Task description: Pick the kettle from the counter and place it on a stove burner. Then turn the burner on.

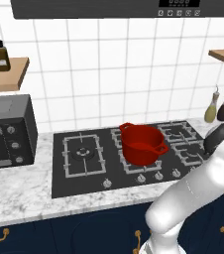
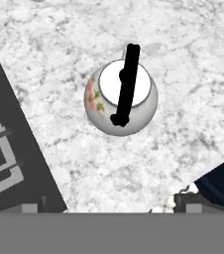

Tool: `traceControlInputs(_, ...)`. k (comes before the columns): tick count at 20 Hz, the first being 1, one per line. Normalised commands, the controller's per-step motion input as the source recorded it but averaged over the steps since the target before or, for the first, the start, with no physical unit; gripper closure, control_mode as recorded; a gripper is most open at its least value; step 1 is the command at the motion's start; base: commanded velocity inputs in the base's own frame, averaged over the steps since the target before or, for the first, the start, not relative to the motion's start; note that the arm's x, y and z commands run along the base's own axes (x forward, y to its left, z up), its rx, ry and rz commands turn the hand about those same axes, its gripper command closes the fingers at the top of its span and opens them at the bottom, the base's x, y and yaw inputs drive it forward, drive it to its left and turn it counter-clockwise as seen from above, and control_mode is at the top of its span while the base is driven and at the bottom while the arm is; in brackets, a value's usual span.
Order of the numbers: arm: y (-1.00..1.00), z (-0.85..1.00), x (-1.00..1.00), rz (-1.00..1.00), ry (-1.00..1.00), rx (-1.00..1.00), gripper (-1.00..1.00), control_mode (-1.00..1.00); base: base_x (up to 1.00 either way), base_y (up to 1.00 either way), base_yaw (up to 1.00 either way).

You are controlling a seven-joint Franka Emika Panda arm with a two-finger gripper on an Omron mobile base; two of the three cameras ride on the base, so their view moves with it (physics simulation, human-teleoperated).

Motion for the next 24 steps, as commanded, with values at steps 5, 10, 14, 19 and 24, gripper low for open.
traceControlInputs(5, 0.0, -0.21, 0.0, 0.0, 0.0, 0.0, -1.0, -1.0, 0.0, 0.0, 0.0)
traceControlInputs(10, 0.0, -0.56, 0.16, -0.02, 0.03, 0.0, -1.0, -1.0, 0.0, 0.0, 0.0)
traceControlInputs(14, -0.15, -0.42, 0.35, -0.05, 0.0, -0.03, -1.0, -1.0, 0.0, 0.0, 0.0)
traceControlInputs(19, -0.48, -0.41, 0.35, -0.1, 0.0, -0.07, -1.0, -1.0, 0.0, 0.0, 0.0)
traceControlInputs(24, -0.19, -0.23, 0.42, -0.06, -0.03, -0.01, -1.0, -1.0, 0.0, 0.0, 0.0)
